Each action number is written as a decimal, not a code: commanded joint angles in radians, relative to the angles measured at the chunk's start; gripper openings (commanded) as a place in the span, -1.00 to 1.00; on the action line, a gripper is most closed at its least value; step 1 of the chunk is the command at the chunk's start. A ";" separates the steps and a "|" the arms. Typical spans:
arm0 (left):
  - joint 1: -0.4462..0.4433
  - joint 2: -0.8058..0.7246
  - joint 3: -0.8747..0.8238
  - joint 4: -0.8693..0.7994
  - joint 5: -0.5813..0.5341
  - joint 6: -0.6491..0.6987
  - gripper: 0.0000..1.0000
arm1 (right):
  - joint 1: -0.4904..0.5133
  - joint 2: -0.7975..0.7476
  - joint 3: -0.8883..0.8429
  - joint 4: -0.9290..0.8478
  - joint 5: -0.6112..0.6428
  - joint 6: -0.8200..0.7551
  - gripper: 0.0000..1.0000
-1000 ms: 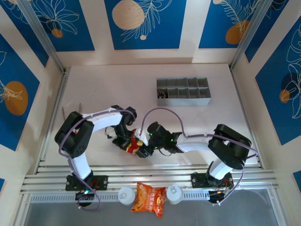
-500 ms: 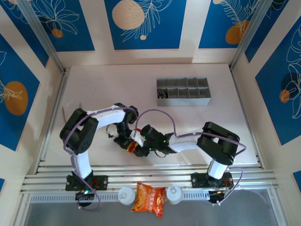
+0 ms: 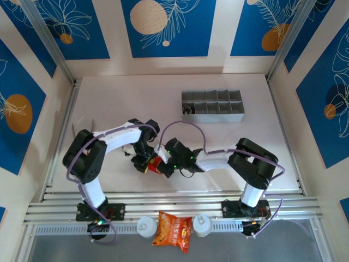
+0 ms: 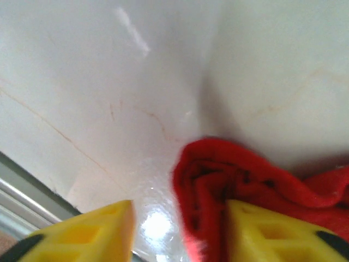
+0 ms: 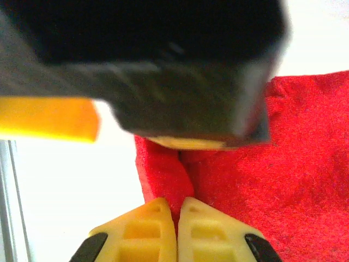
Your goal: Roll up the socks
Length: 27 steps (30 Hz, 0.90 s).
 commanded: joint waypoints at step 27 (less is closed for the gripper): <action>0.015 -0.281 -0.375 0.575 -0.013 0.270 -0.56 | -0.227 0.243 0.148 -0.334 -0.367 0.120 -1.00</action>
